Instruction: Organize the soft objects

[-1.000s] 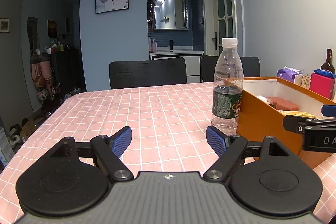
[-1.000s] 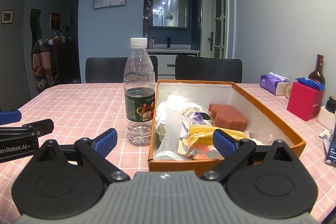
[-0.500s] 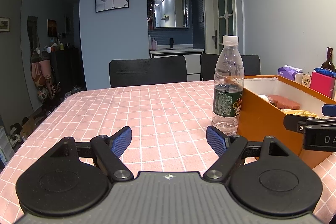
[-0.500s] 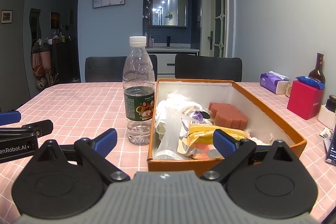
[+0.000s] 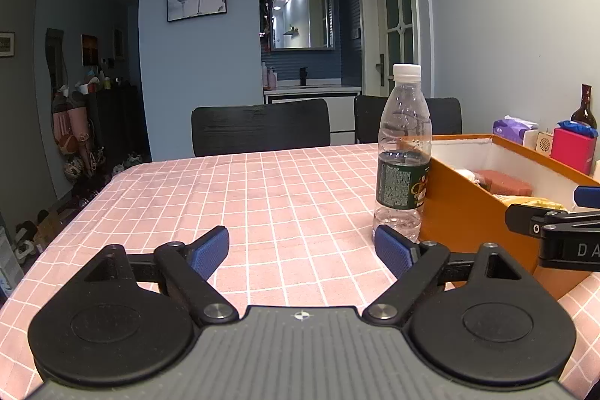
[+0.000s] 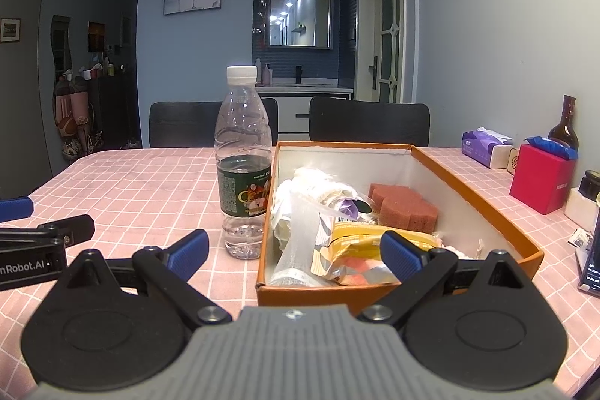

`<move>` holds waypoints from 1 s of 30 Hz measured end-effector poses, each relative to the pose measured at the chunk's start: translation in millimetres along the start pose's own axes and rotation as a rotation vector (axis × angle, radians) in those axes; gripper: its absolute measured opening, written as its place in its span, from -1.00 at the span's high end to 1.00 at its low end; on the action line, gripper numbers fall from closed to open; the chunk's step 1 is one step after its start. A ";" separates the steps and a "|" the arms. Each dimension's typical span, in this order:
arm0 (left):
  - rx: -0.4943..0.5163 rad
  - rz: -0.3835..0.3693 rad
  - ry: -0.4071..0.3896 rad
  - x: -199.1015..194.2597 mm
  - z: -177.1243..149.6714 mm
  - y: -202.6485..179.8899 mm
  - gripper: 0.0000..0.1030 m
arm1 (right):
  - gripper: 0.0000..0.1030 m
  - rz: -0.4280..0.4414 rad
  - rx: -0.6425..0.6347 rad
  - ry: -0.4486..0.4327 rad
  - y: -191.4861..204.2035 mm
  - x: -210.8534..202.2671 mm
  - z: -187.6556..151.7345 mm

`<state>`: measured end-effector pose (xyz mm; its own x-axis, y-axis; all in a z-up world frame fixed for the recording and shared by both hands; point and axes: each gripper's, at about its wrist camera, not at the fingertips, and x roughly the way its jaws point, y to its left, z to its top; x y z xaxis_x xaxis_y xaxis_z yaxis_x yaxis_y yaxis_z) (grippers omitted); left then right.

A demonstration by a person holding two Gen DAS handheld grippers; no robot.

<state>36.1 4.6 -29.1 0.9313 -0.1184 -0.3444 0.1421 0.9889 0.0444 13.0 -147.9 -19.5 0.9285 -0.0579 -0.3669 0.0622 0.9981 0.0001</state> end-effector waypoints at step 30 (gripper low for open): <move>0.011 0.008 0.004 -3.2 -0.4 3.5 -0.99 | -0.87 0.002 -0.001 0.003 1.3 -0.1 -1.8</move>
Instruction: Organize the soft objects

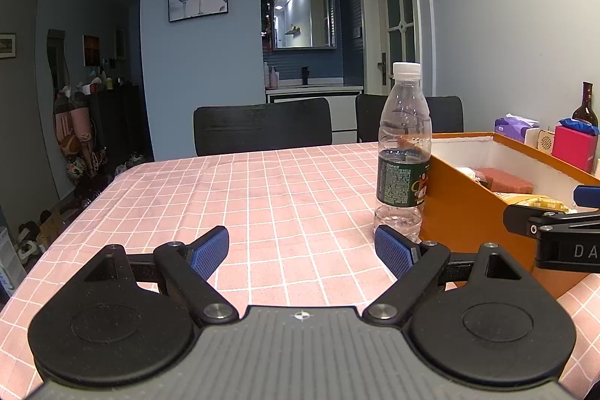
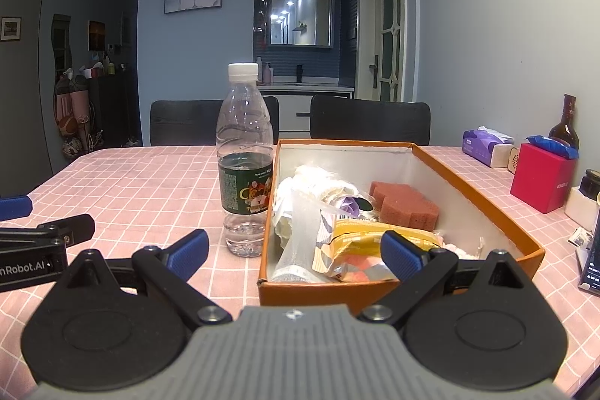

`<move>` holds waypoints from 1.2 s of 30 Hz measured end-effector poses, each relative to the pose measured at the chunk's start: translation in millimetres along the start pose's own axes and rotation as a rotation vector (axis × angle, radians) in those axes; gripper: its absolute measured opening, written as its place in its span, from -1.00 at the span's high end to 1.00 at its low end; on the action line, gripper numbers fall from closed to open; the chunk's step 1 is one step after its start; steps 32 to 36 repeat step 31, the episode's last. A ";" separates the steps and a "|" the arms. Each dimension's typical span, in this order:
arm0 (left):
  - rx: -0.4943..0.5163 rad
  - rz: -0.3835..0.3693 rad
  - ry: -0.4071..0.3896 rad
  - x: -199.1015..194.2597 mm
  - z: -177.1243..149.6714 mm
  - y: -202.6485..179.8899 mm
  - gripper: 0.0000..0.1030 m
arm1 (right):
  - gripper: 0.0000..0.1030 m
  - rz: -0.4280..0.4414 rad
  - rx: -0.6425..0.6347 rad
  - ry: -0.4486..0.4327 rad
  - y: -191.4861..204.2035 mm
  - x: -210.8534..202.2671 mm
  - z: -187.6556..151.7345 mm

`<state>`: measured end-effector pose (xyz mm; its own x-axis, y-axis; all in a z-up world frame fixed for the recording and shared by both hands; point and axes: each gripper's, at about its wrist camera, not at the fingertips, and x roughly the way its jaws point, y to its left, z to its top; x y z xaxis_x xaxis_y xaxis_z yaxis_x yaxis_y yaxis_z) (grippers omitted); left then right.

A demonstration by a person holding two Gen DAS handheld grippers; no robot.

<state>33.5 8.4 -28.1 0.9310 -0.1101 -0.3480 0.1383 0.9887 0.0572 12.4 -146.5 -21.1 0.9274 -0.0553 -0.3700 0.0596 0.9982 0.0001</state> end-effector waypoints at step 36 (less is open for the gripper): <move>0.008 -0.002 -0.002 -3.7 -0.4 -0.5 -0.99 | -0.87 0.000 0.000 0.002 0.5 -2.4 -1.4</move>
